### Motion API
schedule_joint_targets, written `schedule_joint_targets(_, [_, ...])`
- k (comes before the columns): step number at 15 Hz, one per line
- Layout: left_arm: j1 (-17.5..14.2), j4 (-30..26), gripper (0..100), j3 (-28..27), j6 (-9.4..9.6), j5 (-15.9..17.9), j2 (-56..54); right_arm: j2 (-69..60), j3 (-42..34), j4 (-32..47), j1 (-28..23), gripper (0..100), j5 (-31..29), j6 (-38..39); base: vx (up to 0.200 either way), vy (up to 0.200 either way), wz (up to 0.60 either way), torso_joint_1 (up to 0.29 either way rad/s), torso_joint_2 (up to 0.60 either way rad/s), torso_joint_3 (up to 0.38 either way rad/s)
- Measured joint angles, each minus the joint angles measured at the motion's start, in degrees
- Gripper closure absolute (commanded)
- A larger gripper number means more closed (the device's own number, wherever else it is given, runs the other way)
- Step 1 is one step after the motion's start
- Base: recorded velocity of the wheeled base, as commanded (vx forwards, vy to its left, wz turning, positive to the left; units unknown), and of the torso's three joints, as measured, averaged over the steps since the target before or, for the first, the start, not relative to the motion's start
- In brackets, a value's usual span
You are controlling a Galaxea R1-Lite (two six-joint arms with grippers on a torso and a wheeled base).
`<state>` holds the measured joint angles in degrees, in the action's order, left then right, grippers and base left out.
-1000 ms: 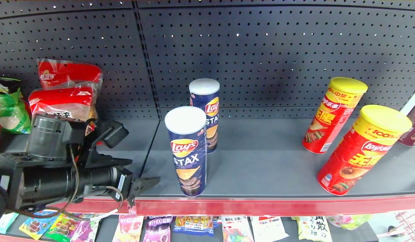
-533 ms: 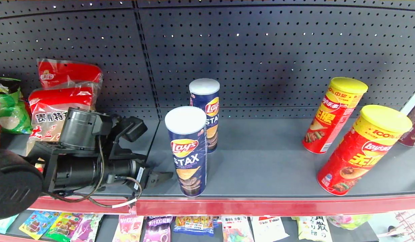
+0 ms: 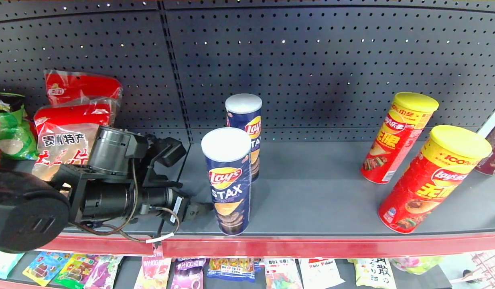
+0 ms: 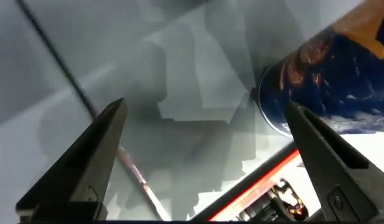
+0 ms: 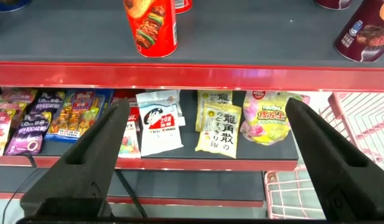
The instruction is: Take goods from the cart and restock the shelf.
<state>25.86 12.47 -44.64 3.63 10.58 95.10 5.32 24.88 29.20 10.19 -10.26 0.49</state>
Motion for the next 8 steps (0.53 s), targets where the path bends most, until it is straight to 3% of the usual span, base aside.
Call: schedule_joint_targets(8, [0.35,0.00,0,-1.68,-0.02,-0.02,1.26,0.06,-0.40,0.00,-0.02,0,0.09,-0.05,0.000,0.000,0.00,0.000,0.00,0.000])
